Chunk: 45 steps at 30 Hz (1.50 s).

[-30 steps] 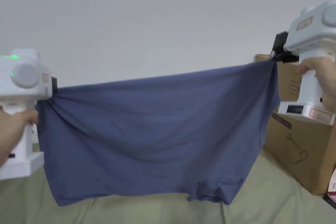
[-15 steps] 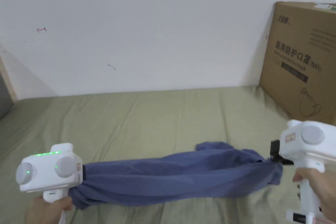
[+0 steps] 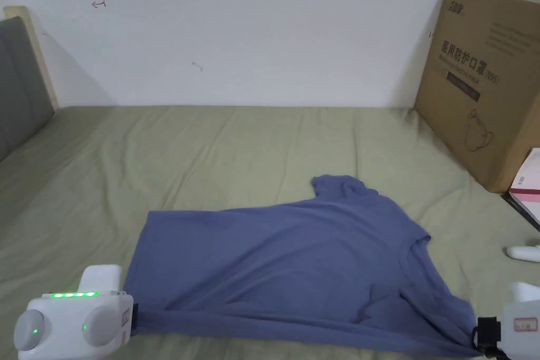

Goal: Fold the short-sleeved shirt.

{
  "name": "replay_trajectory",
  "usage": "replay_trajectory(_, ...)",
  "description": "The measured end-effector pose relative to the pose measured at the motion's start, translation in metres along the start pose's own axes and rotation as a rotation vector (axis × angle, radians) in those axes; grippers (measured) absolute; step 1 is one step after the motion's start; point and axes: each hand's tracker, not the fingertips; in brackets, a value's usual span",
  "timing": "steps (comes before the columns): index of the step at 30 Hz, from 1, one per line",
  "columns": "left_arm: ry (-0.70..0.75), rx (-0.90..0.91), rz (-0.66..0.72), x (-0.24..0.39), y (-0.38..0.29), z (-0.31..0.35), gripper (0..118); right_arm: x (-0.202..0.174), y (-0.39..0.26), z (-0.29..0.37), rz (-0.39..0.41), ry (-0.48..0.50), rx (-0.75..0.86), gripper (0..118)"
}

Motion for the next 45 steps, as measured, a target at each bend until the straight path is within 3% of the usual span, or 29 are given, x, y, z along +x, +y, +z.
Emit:
replay_trajectory(5,-0.036,0.004,0.011,-0.008,-0.044,0.033,7,0.01,-0.043,0.025,0.026,-0.015,0.003,6)
replay_trajectory(6,-0.041,0.0,0.01,-0.008,-0.047,0.035,12,0.01,-0.045,0.026,0.033,-0.018,0.009,6)
replay_trajectory(8,-0.052,-0.038,0.003,-0.007,-0.044,0.035,44,0.01,-0.042,0.024,0.022,-0.026,0.01,21)
replay_trajectory(9,-0.048,-0.041,0.002,-0.007,-0.042,0.036,69,0.007,-0.04,0.025,0.008,-0.037,0.011,48)
replay_trajectory(10,-0.06,-0.037,0.008,-0.008,-0.039,0.038,86,0.006,-0.036,0.026,0.0,-0.049,0.025,72)
replay_trajectory(11,-0.079,-0.038,0.018,-0.009,-0.034,0.041,96,0.003,-0.031,0.028,-0.001,-0.047,0.036,85)
replay_trajectory(13,-0.13,-0.006,0.049,-0.006,-0.021,0.051,103,-0.002,-0.015,0.028,-0.004,0.017,0.069,85)
replay_trajectory(15,-0.175,0.01,0.048,-0.001,-0.003,0.053,98,-0.013,0.007,0.024,0.019,0.065,0.059,80)
replay_trajectory(16,-0.187,0.016,0.049,0.004,0.007,0.053,85,-0.021,0.016,0.021,0.037,0.057,0.073,63)
replay_trajectory(17,-0.181,0.034,0.048,0.009,0.014,0.05,61,-0.032,0.024,0.021,0.062,0.047,0.094,35)
replay_trajectory(18,-0.18,0.047,0.046,0.014,0.019,0.047,13,-0.041,0.031,0.019,0.087,0.057,0.109,5)
replay_trajectory(19,-0.175,0.04,0.036,0.019,0.024,0.041,0,-0.051,0.037,0.015,0.101,0.073,0.117,4)
replay_trajectory(21,-0.177,0.029,0.032,0.024,0.03,0.028,0,-0.069,0.044,0.004,0.105,0.083,0.128,1)
replay_trajectory(22,-0.244,0.015,0.03,0.026,0.031,0.023,0,-0.077,0.051,-0.003,0.111,0.139,0.12,0)
replay_trajectory(32,-0.183,-0.011,0.178,-0.005,0.118,-0.065,0,-0.136,0.106,-0.074,0.187,0.156,0.114,0)
replay_trajectory(33,-0.193,-0.013,0.191,-0.008,0.13,-0.074,6,-0.14,0.111,-0.081,0.202,0.153,0.116,0)
replay_trajectory(36,-0.204,-0.054,0.17,-0.011,0.17,-0.106,89,-0.15,0.123,-0.102,0.228,0.138,0.098,0)
replay_trajectory(37,-0.191,-0.055,0.162,-0.01,0.181,-0.118,100,-0.15,0.125,-0.108,0.219,0.149,0.096,0)
replay_trajectory(43,-0.163,-0.18,0.174,0.002,0.204,-0.191,102,-0.149,0.121,-0.126,0.187,0.185,0.064,0)
replay_trajectory(44,-0.148,-0.201,0.169,0.005,0.202,-0.203,100,-0.149,0.119,-0.128,0.2,0.178,0.055,0)
replay_trajectory(45,-0.137,-0.235,0.16,0.007,0.2,-0.211,89,-0.147,0.117,-0.13,0.208,0.17,0.049,0)
